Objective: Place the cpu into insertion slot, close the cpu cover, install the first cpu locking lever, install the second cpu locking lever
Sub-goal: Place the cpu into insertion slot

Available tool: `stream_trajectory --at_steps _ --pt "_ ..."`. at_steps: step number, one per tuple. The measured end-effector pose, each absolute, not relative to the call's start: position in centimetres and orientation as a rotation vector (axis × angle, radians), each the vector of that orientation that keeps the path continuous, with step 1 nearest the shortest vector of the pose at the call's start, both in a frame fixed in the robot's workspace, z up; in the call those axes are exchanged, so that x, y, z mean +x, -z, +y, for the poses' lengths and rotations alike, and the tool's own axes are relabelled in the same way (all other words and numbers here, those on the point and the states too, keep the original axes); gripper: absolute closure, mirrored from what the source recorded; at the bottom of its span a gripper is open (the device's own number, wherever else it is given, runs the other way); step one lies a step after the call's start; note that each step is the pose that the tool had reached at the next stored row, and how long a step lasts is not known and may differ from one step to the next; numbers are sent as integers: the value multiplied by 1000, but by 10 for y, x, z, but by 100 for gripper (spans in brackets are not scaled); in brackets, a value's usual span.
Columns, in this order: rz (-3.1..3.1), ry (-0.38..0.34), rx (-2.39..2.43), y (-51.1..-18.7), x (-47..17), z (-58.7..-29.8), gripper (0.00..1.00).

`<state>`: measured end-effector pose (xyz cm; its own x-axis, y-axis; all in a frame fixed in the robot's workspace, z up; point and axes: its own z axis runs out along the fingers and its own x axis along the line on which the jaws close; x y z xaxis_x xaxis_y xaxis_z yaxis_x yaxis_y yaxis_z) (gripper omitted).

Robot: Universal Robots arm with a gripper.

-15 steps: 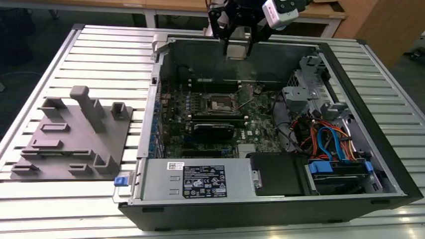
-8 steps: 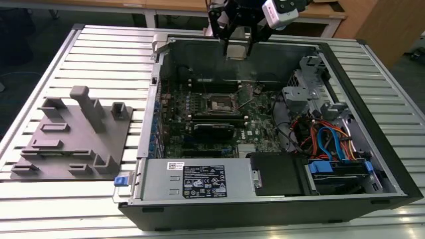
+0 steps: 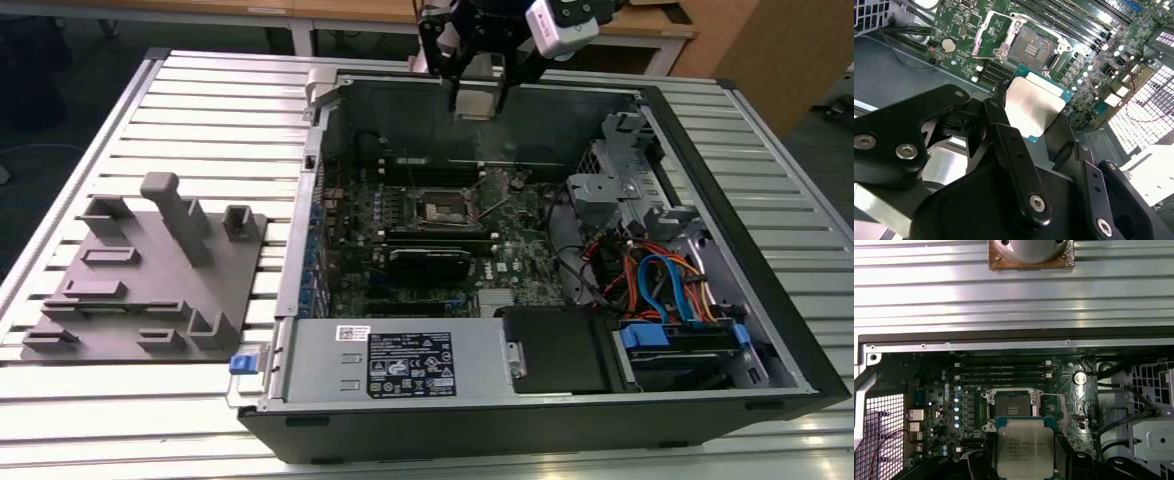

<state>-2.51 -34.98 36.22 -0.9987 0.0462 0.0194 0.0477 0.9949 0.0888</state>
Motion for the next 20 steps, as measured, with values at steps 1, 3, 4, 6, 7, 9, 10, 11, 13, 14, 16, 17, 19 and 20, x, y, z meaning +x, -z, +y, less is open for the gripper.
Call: stream_trajectory --at_steps 1,3,4,6,7,9,10,11,13,14,16,17,19,20 --pt "-3120 140 -77 -362 -25 -350 46" --pt "-3120 140 -84 -362 -25 -350 46" --pt "-3120 140 -87 -362 -25 -350 46" --pt "-3120 140 -92 -362 -25 -350 46" --pt "-3120 140 -93 -362 -25 -350 46" --pt "-3120 140 -96 -362 -25 -350 46" --pt "-3120 140 -97 -362 -25 -350 46" --pt "-3120 140 -98 -362 -25 -350 46" --pt "-3120 140 -103 -362 -25 -350 46" --pt "-3120 140 -105 -362 -25 -350 46" --pt "-3120 139 -107 -362 -25 -350 46" --pt "-3120 139 -109 -362 -25 -350 46" --pt "-3120 139 -112 -362 -25 -350 46" --pt "-3120 139 -114 -362 -25 -350 46"
